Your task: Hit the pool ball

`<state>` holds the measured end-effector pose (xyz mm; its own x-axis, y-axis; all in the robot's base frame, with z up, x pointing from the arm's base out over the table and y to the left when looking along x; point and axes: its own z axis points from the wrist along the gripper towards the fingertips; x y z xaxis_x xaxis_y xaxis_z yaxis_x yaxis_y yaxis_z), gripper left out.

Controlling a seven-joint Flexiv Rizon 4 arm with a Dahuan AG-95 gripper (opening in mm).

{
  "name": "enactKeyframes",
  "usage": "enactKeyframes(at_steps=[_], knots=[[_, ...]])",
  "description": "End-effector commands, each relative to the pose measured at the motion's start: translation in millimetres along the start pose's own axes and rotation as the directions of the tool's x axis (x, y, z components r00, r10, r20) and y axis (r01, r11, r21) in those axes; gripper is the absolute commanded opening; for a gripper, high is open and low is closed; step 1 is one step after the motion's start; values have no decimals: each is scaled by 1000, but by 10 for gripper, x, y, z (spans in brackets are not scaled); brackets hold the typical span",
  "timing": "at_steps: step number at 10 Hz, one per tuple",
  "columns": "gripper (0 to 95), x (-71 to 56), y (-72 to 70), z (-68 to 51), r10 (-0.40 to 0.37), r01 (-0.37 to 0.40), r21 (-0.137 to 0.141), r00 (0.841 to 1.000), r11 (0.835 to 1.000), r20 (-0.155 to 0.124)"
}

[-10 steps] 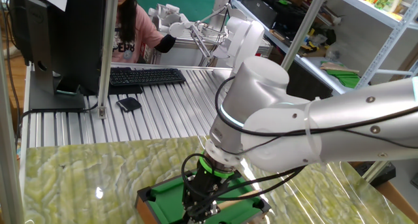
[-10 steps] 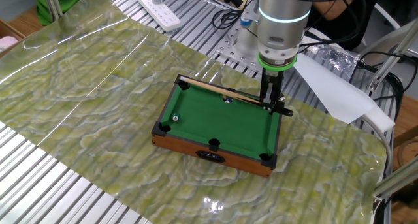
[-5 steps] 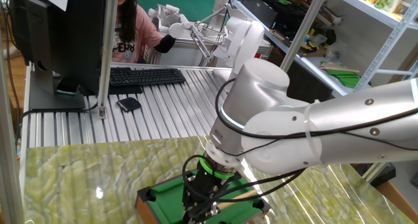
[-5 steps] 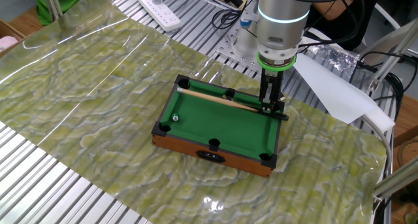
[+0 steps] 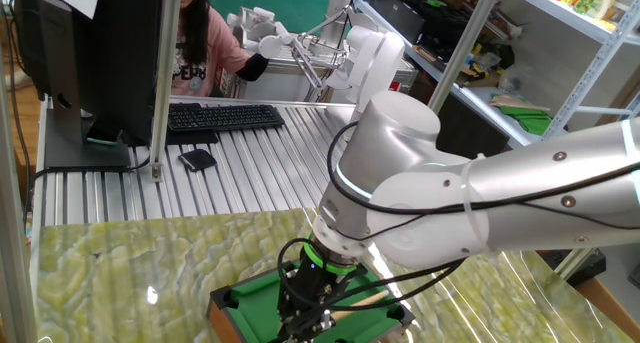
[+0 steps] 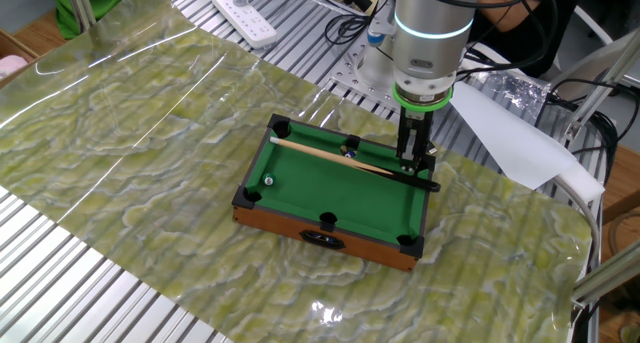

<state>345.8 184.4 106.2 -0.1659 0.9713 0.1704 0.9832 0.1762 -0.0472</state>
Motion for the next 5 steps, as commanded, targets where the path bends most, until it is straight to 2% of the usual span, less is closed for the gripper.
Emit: enactKeyframes(at_steps=[1,5], knots=[[190,1,-35,-98,-5,5,5,1000,1000,-5],[190,-21,-125,-365,-88,88,25,996,996,6]])
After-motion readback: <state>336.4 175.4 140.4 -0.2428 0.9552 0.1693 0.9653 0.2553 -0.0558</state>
